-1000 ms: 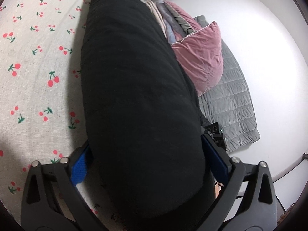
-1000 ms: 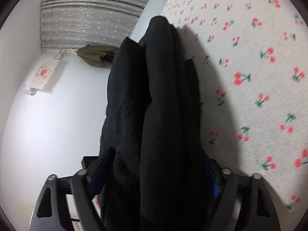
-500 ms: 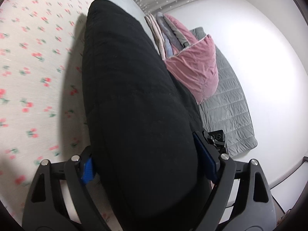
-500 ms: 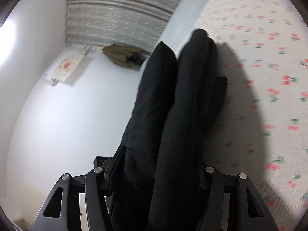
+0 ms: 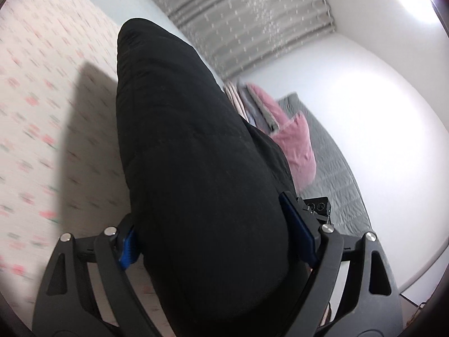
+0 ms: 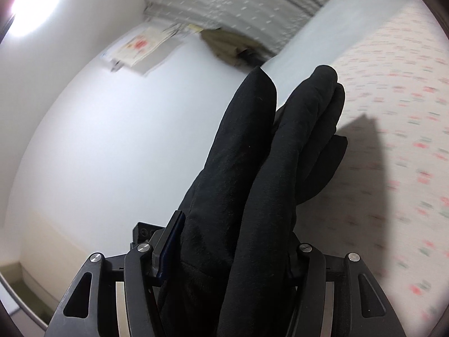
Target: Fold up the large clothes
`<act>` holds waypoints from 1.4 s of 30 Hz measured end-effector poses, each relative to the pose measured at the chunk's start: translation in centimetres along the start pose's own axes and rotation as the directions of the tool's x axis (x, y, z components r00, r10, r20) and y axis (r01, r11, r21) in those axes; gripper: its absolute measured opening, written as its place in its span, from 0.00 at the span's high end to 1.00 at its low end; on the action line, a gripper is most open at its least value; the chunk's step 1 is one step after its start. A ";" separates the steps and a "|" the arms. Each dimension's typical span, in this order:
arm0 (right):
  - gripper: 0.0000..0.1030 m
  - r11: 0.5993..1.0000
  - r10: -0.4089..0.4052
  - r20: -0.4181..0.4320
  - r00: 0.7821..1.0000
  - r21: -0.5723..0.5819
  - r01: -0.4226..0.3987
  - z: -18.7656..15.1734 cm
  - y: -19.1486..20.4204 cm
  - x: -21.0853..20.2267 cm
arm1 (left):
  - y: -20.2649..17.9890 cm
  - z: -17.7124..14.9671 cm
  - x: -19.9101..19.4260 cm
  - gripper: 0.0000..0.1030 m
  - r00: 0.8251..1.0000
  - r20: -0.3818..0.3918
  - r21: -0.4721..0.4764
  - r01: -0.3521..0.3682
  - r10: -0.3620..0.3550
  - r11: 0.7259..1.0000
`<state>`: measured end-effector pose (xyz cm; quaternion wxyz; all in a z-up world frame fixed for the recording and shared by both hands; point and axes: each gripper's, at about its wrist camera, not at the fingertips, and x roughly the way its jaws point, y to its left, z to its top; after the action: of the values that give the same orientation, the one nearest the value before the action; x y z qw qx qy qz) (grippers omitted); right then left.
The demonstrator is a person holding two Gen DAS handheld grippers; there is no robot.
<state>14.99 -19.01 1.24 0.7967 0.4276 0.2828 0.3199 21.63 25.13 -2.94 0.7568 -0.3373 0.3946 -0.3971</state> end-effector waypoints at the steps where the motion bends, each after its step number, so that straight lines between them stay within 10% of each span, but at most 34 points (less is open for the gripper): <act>1: 0.44 1.000 0.012 -0.015 1.000 -0.015 -0.012 0.4 0.8 1.8 | 0.7 0.6 -1.5 0.16 0.999 0.033 -0.001 -0.004 0.004 1.000; 7: 0.44 0.995 0.007 -0.095 0.995 -0.096 -0.016 2.0 3.2 9.9 | 5.7 2.2 -5.3 0.16 0.991 0.122 -0.041 -0.048 0.053 0.998; 12: 0.41 0.981 -0.193 -0.204 0.960 -0.045 0.188 1.8 -1.7 16.0 | 12.1 1.4 -2.8 0.11 0.974 0.030 -0.174 -0.217 0.226 0.960; 21: 0.30 0.963 -0.268 -0.194 0.944 -0.044 0.264 1.3 -3.3 12.9 | 9.6 2.1 -2.5 0.10 0.937 0.043 -0.116 -0.340 0.346 0.933; 28: 0.30 0.897 -0.417 -0.090 0.904 -0.199 0.394 -0.7 3.3 6.1 | 2.4 -0.3 -3.5 0.09 0.786 0.211 0.038 -0.600 0.581 0.799; 33: 0.21 0.761 -0.584 0.014 0.812 -0.337 0.554 -4.2 6.9 2.2 | -1.9 -3.8 -3.0 0.03 0.668 0.266 0.118 -0.738 0.695 0.664; 37: 0.18 0.682 -0.666 0.038 0.745 -0.374 0.628 -7.0 7.6 1.3 | -1.6 -6.9 -2.4 0.01 0.611 0.155 0.079 -0.791 0.777 0.606; 39: 0.15 0.631 -0.718 0.027 0.696 -0.399 0.666 -8.9 7.6 1.4 | -1.8 -8.9 -1.6 0.01 0.555 0.153 0.062 -0.831 0.817 0.553; 42: 0.15 0.565 -0.757 0.040 0.652 -0.459 0.685 -11.2 8.1 2.4 | -1.7 -11.0 -1.0 0.01 0.569 0.135 0.024 -0.820 0.811 0.572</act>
<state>6.18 -8.15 2.48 0.9055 0.0573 0.4171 0.0534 11.20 23.03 -6.23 0.8883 -0.1065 0.4467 -0.0008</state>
